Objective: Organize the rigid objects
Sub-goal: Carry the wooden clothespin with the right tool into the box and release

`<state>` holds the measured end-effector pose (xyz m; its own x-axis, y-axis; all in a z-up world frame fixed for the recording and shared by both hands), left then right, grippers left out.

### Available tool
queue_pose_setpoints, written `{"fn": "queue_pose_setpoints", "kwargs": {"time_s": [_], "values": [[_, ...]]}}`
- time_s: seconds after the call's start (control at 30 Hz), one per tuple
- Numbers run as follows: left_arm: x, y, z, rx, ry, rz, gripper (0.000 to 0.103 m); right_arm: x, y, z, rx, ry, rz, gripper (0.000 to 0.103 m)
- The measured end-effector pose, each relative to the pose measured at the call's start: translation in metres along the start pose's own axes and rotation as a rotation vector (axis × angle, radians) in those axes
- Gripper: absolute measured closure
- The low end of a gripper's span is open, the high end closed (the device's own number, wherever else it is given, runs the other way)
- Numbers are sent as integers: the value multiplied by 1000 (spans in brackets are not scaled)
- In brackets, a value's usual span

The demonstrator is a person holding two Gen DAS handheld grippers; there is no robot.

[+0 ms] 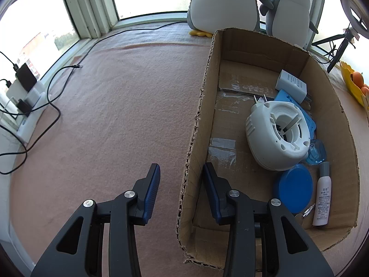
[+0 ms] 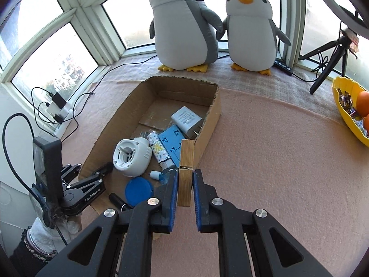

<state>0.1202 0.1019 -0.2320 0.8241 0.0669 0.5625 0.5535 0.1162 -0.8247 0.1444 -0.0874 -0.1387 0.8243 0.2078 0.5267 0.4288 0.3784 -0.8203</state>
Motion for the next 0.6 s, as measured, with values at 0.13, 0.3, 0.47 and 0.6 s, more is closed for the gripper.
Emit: {"fn": "queue_pose_setpoints", "kwargs": {"time_s": [0.13,0.3,0.47,0.6], "values": [[0,0,0,0,1,0,65,-2,4,18,18,-46,7,91],[0,0,0,0,0,0,65,-7,11,36,30,-94,23,91],[0,0,0,-1,-1,1,65,-13,23,52,25,-147,56,91],[0,0,1,-2,-2,1,65,-17,32,59,8,-180,78,91]]}}
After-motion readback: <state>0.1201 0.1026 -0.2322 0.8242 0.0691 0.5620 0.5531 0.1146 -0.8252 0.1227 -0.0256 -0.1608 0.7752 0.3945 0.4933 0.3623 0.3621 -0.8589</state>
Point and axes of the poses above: each gripper's, at about its wrist camera, not at the fingertips, and y roughly the way its jaws point, z to its left, x to its top, the point moved 3 cm from there along y, roughly the way its jaws point, and after that the axes turned 5 degrees about -z, right-handed, at the moved point
